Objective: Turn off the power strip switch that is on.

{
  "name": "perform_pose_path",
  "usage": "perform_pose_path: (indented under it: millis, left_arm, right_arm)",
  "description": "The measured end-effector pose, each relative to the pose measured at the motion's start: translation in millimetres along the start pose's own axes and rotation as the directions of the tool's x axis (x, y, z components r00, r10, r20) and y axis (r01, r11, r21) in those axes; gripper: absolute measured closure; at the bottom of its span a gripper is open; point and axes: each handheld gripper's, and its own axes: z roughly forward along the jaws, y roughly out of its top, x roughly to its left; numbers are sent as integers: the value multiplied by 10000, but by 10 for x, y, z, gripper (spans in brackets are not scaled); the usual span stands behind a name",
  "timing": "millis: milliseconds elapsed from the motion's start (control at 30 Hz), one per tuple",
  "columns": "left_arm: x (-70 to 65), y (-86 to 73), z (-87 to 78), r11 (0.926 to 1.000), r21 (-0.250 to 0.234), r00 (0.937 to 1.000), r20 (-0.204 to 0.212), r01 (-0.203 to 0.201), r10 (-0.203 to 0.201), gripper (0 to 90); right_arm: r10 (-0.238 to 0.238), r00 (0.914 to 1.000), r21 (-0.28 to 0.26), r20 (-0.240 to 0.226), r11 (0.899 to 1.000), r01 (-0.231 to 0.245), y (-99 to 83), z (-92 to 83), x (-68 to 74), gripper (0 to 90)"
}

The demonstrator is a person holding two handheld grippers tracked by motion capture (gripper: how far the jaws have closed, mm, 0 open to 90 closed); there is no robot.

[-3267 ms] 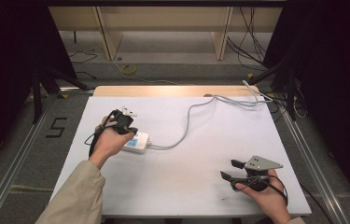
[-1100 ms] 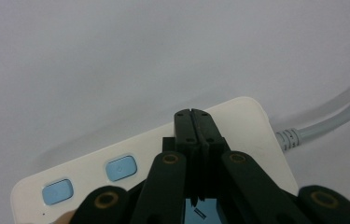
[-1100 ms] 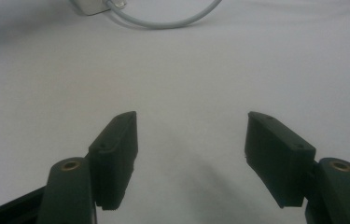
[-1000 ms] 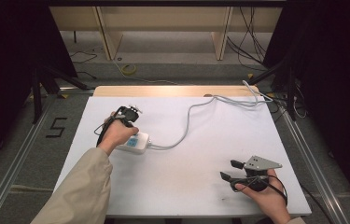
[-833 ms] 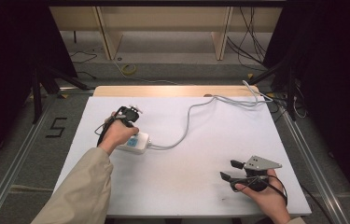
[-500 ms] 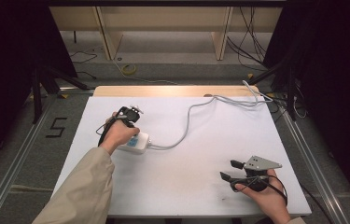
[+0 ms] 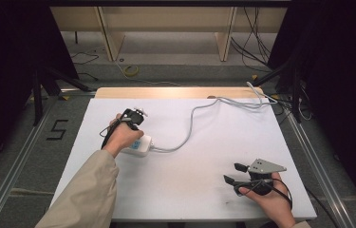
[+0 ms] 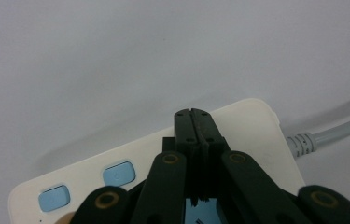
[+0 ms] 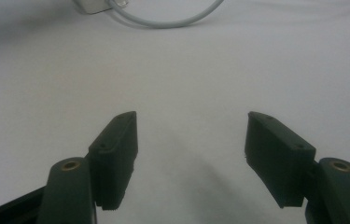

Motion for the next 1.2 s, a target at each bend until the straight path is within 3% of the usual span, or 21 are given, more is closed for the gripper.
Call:
perform_pose_path:
  millis: [400, 600, 667, 800, 1200]
  left_arm:
    - [-26, 7, 7, 10000, 29, 9999, -118, -31, 31, 899]
    - [-62, 15, 7, 9994, 154, 9990, -323, -303, 308, 899]
    - [-59, 15, 4, 9997, 208, 9999, 50, -162, 161, 900]
    - [-94, 28, 22, 9995, 99, 9992, -245, -315, 318, 900]
    - [-52, 25, 12, 9997, 12, 9990, -357, -258, 258, 900]
  right_arm:
    - [-29, 10000, 15, 2, 10000, 29, 0, 2, 1, 356]
    - [-61, 10000, 46, 10, 10000, 61, 0, -4, 4, 356]
    - [-27, 10000, 20, 12, 10000, 27, 0, -2, 3, 356]
    - [-58, 10000, 52, 10, 10000, 58, 2, -5, 6, 356]
    - [-58, 10000, 48, -20, 10000, 58, -1, -3, 4, 356]
